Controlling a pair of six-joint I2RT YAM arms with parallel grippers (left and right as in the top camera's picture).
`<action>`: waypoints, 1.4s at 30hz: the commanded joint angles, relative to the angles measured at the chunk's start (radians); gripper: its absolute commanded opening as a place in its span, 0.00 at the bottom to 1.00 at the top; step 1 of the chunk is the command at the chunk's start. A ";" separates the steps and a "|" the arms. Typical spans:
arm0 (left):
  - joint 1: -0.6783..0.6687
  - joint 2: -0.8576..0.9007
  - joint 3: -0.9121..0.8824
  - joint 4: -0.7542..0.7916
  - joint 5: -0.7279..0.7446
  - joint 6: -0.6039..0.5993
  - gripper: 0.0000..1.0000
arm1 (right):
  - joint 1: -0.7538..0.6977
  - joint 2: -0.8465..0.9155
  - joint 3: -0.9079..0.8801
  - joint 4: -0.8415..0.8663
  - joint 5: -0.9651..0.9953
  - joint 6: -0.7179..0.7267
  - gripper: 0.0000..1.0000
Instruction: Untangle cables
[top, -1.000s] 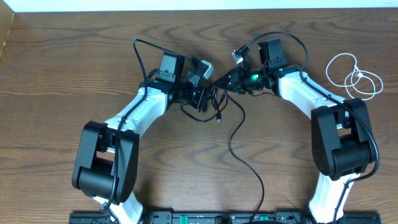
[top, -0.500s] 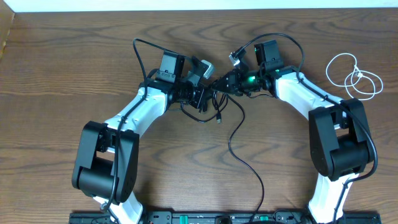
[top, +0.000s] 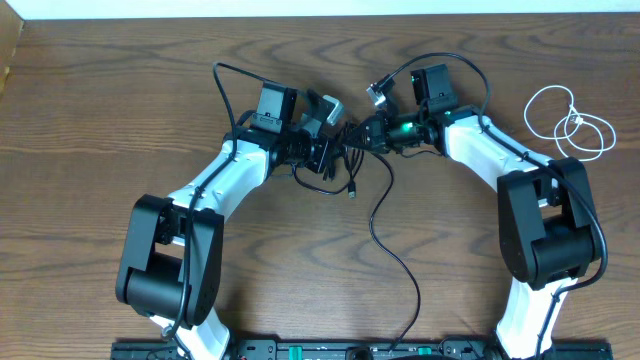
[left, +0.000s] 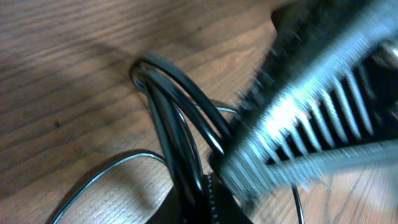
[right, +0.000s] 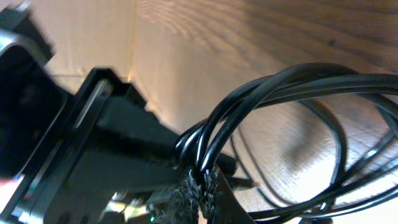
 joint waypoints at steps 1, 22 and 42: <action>0.002 0.010 0.000 0.022 -0.026 -0.105 0.08 | 0.004 0.010 0.012 -0.001 -0.150 -0.083 0.01; 0.039 0.014 -0.010 0.076 0.042 -0.399 0.11 | -0.024 0.010 0.012 0.093 -0.236 -0.091 0.01; 0.032 0.106 -0.010 0.207 0.445 -0.372 0.16 | -0.029 0.010 0.012 0.107 -0.214 -0.024 0.15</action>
